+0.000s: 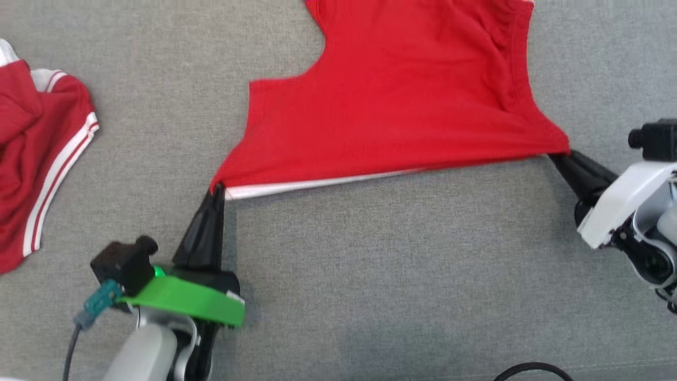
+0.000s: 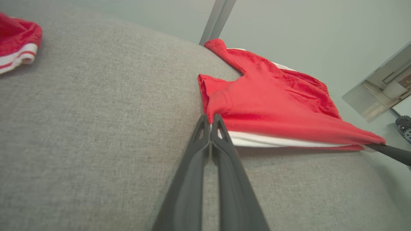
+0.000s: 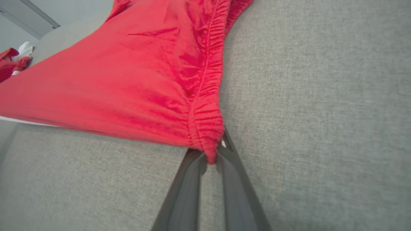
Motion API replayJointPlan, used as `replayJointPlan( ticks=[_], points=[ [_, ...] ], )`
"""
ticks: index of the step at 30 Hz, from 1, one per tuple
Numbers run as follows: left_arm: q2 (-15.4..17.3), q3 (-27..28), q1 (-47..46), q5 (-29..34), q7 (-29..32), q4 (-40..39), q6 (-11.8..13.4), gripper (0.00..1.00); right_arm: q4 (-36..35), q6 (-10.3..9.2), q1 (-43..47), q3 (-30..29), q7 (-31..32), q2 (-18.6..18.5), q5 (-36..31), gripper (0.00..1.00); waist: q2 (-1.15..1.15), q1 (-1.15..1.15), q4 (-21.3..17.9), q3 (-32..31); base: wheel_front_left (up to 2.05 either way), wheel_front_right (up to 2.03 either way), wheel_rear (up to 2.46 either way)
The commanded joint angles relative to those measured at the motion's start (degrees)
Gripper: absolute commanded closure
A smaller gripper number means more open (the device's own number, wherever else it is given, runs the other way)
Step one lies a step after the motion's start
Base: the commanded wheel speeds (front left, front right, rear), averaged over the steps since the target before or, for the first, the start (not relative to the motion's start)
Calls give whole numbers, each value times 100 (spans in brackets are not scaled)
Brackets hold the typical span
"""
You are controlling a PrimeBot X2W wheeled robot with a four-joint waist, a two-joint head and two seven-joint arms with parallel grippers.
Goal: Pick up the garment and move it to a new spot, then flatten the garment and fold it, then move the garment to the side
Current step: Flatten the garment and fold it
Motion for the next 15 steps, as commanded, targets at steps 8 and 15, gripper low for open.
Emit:
replayJointPlan(
  ticks=[8,15],
  points=[
    [-124,95,1987,171,-44,-576,688,100,107,-64,1381,144,-343,-504,-275,100,1,1,191,-1054,0,0,0],
    [-220,17,3304,227,-12,-1121,1230,100,-592,-69,3018,-482,-370,-991,-218,100,1,1,238,-1433,0,0,0]
  ],
)
